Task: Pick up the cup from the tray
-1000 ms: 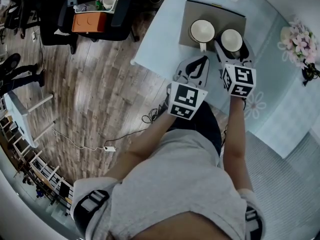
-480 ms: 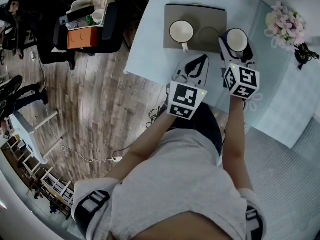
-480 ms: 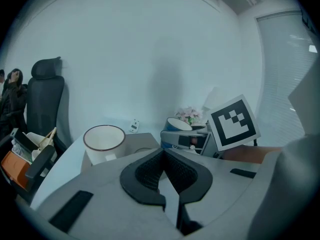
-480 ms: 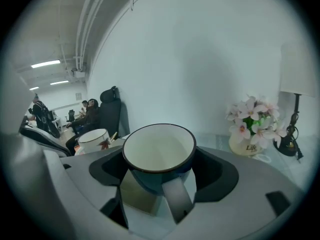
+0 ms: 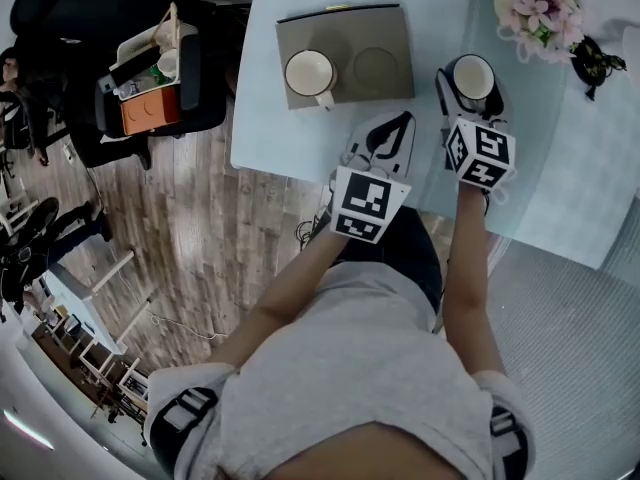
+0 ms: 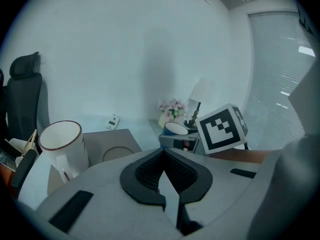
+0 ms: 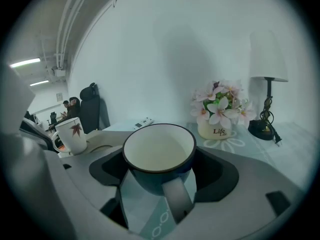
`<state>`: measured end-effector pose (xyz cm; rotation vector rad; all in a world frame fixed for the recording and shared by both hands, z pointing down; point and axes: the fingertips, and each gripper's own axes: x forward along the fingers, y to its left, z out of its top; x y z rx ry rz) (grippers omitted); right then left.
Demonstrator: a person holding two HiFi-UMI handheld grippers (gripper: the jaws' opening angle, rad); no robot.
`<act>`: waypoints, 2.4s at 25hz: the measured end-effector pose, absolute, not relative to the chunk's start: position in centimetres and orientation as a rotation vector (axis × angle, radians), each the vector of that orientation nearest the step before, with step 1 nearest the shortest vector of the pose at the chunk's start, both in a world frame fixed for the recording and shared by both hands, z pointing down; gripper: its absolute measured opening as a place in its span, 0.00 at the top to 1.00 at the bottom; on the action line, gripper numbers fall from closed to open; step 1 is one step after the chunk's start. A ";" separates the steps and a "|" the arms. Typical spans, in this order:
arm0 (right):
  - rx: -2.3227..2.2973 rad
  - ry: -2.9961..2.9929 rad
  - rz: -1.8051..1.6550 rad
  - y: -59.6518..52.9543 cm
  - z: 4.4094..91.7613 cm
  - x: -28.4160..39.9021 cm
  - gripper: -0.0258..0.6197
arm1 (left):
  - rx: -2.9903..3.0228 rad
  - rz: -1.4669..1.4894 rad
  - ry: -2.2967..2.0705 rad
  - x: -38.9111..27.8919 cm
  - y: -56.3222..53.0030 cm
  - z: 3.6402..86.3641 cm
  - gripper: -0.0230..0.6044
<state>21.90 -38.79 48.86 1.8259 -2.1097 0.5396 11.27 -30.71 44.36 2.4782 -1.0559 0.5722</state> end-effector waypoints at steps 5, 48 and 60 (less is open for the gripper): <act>1.826 -2.078 0.559 -38.8 50.6 23.2 0.43 | 2.478 0.602 -1.028 12.6 -30.8 45.2 0.96; 1.683 -2.493 0.295 -38.2 38.8 7.7 0.43 | 2.354 0.414 -1.332 3.9 -28.6 41.7 0.96; 1.379 -2.514 0.331 -39.2 41.8 -3.1 0.43 | 2.141 0.318 -1.586 -6.9 -28.1 41.9 0.96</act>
